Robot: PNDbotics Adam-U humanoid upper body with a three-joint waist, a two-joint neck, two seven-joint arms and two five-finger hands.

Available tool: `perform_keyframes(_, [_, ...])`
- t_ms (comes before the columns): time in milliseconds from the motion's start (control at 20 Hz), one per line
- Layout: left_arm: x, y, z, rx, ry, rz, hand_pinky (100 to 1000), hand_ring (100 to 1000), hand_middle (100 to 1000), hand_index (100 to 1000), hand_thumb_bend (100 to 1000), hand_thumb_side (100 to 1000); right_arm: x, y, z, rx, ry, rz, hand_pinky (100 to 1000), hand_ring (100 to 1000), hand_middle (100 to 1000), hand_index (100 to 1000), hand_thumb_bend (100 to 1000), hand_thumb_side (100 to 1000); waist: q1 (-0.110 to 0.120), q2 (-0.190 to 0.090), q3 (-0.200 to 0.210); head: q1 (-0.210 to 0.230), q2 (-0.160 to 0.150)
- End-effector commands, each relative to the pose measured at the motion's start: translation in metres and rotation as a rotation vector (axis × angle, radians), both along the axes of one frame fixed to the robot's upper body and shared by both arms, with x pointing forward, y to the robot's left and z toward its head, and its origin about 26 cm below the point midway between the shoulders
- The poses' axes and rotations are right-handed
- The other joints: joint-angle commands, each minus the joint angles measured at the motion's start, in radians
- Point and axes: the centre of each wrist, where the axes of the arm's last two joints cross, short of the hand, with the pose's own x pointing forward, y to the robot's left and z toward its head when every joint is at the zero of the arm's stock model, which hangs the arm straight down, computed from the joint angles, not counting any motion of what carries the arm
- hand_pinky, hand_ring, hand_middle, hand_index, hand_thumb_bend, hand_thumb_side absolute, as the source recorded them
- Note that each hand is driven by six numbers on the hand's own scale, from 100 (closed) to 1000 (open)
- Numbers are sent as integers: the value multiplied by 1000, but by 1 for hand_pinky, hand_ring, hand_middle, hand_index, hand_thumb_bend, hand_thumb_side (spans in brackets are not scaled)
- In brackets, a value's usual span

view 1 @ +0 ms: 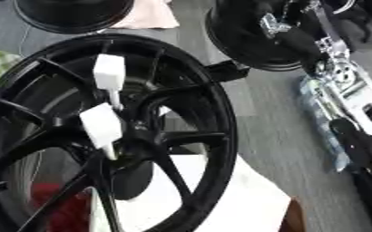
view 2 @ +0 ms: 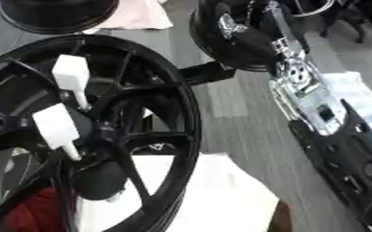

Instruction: Pull the pin out of the wheel hub.

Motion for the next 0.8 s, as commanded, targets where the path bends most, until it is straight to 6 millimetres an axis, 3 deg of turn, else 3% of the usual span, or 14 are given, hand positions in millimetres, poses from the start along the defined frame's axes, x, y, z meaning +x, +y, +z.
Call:
perform_keyframes(50, [-14,7,10,67,-4,124,963,881,872,966,610,926,-2,-3,12,-33,-28,-10,719,665,559,626,206,218,9,-27,-2,1,-1])
perform_keyframes(150, [-11,10,2,76,15,177,962,886,881,973,658,985,-2,-3,11,-33,-27,-9,719,665,559,626,208,217,10,-29,-3,2,-1])
perform_keyframes(400, [3,13,-22,114,-120,345,931,856,852,952,368,853,-3,-3,11,-29,-29,-12,719,665,559,626,215,213,12,-33,-5,8,-1])
perform_keyframes(550, [7,13,-27,89,-213,360,912,837,831,937,323,818,-3,-3,11,-30,-33,-15,718,665,559,625,220,211,13,-35,-6,7,-5])
perform_keyframes(650, [8,12,-28,72,-256,346,909,833,828,936,315,817,-3,-3,10,-28,-33,-19,718,664,559,625,221,210,13,-36,-6,-34,-25])
perform_keyframes(800, [8,9,-26,58,-302,310,901,822,815,928,306,810,-4,-3,11,-23,-42,-24,718,664,559,625,232,205,14,-37,-4,-133,-94])
